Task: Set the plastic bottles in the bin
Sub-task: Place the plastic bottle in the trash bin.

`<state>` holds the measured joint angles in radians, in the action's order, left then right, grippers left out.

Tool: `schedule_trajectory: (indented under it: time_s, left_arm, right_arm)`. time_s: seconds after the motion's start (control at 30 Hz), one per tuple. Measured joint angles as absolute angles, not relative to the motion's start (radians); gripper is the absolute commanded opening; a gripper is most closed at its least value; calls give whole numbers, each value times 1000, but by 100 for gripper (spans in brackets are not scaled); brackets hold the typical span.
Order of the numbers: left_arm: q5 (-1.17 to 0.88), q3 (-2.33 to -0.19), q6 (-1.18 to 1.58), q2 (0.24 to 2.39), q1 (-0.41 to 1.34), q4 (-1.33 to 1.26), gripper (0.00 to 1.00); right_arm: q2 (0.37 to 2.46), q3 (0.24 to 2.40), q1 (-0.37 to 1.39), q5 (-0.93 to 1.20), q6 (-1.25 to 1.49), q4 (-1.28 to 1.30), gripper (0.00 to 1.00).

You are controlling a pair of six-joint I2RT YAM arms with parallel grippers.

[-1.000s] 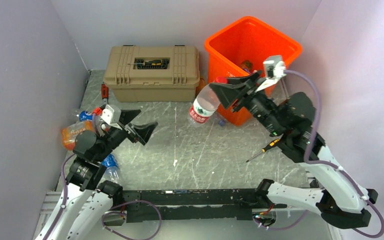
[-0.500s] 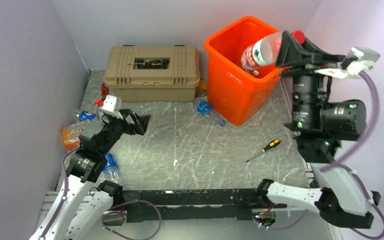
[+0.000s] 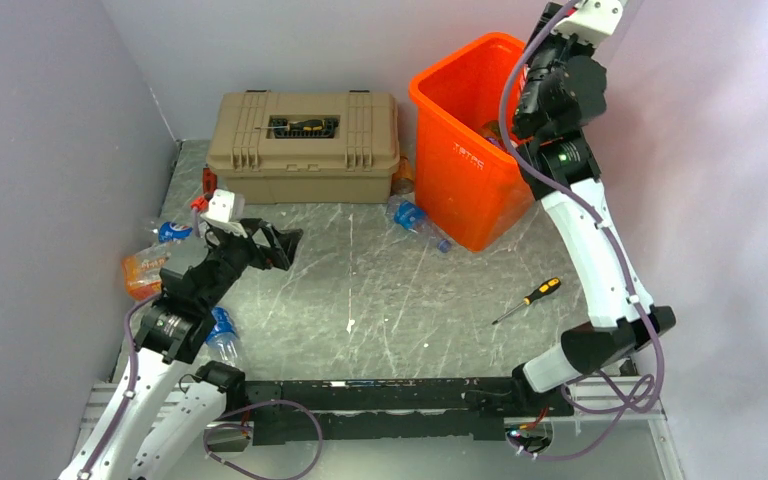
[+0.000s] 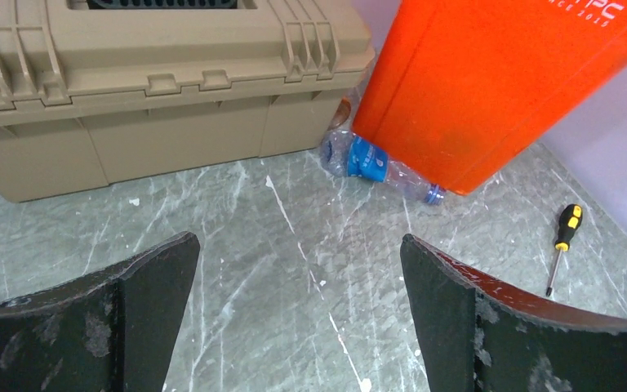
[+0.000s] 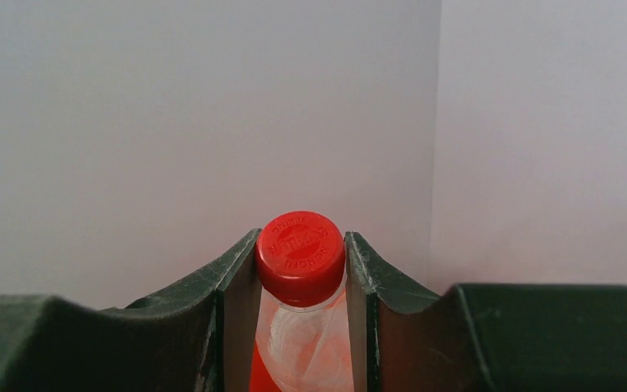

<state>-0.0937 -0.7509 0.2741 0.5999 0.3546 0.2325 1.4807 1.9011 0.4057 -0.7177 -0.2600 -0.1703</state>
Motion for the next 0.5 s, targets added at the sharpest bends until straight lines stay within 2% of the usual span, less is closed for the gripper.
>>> schedule_trajectory:
  time_s: [0.5]
  left_arm:
    - [-130, -750, 274, 584, 355, 221, 99]
  right_arm:
    - [1518, 1680, 208, -495, 138, -28, 0]
